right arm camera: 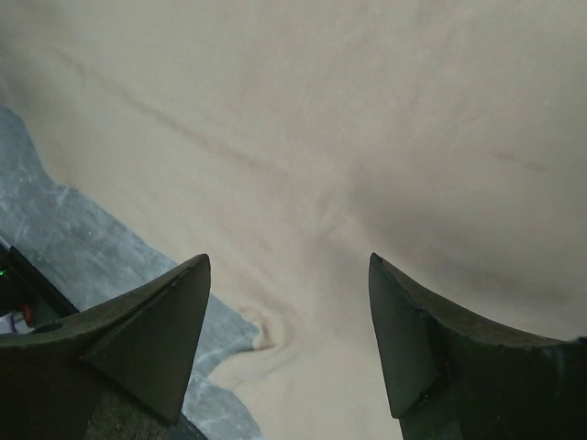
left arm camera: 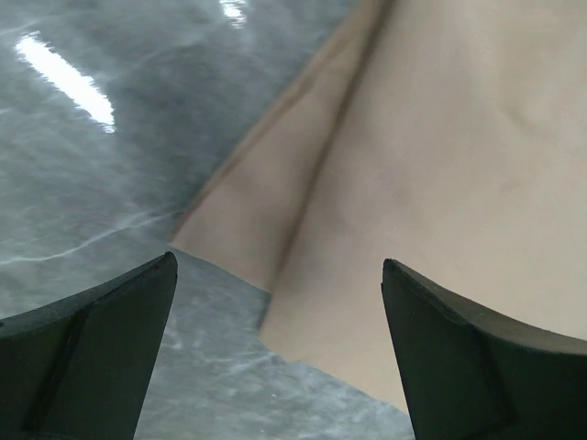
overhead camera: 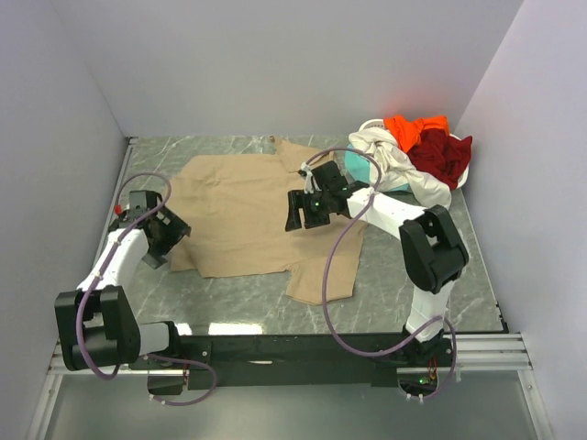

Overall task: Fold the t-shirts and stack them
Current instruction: Flatten the tshirt out

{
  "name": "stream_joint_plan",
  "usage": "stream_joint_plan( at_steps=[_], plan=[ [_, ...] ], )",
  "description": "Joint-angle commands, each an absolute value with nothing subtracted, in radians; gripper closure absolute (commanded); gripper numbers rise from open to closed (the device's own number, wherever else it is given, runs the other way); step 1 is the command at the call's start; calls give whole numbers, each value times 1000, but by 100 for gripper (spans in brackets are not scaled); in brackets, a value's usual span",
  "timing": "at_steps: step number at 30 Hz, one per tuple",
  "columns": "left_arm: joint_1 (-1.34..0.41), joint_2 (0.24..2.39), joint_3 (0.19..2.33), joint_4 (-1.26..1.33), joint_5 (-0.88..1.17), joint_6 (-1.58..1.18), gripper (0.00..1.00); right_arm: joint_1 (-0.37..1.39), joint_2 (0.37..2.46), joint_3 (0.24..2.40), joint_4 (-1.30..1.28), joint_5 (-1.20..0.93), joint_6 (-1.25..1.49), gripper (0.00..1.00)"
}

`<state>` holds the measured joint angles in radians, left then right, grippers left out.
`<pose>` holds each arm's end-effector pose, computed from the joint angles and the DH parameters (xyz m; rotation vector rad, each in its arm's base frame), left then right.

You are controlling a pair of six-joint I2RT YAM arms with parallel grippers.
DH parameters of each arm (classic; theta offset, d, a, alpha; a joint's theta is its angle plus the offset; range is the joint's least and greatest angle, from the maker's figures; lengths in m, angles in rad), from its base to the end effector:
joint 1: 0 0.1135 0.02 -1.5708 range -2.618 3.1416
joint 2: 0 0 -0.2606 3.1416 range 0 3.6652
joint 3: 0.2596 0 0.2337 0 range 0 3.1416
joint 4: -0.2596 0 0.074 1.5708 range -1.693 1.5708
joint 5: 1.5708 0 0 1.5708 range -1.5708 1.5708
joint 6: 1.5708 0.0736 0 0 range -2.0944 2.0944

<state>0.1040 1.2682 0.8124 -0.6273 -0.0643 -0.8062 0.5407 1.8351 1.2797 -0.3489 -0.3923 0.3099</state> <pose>0.2389 0.0297 0.1864 -1.1875 2.3783 -0.1472 0.3280 0.2297 0.1853 -0.4712 2.5311 0.8317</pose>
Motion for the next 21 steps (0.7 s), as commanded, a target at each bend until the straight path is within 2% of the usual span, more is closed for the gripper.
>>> stream_joint_plan(
  at_steps=[1,3,11,15,21],
  plan=[
    [140,1236,778,-614,-72,-808,1,538,1885,1344,-322,-404,319,24],
    [147,1229,758,-626,-93,-839,1,537,1905,1354,-331,-394,325,25],
    [153,1158,672,-676,-162,-962,26,532,1894,1356,-342,-345,331,26],
    [155,1120,634,-667,-184,-980,31,525,1887,1353,-341,-341,341,26],
    [158,1172,641,-655,-213,-954,40,515,1871,1351,-339,-337,348,26]
  ],
)
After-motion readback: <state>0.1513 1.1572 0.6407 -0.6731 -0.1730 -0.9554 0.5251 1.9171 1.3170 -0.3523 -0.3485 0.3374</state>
